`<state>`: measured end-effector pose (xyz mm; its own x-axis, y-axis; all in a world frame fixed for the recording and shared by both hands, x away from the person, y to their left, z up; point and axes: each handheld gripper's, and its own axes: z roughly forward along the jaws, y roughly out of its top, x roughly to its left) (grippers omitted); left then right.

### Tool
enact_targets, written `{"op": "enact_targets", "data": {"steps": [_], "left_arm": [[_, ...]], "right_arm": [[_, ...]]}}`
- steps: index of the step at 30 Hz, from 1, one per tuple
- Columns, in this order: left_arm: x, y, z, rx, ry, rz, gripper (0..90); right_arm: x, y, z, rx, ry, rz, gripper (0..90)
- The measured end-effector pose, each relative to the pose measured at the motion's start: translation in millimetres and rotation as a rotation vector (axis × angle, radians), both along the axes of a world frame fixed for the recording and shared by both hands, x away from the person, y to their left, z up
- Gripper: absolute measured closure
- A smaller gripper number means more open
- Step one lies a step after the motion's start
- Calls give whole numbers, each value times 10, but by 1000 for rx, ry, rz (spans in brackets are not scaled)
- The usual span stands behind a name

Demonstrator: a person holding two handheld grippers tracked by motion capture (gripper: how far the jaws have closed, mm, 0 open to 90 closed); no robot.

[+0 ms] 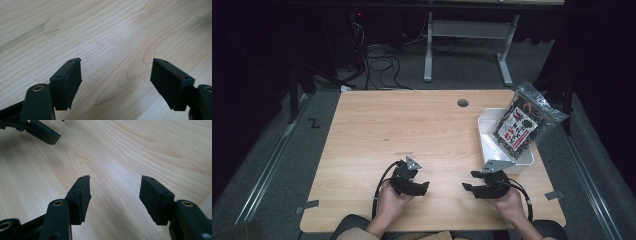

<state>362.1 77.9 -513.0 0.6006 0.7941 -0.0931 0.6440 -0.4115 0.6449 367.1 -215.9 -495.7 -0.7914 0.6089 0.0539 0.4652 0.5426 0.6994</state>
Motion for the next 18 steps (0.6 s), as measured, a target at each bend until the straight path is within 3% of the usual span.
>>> {"op": "enact_targets", "data": {"steps": [18], "left_arm": [[-3, -4, 3, 1, 1, -5, 255]], "right_arm": [[35, 104, -152, -50, 10, 21, 412]]}}
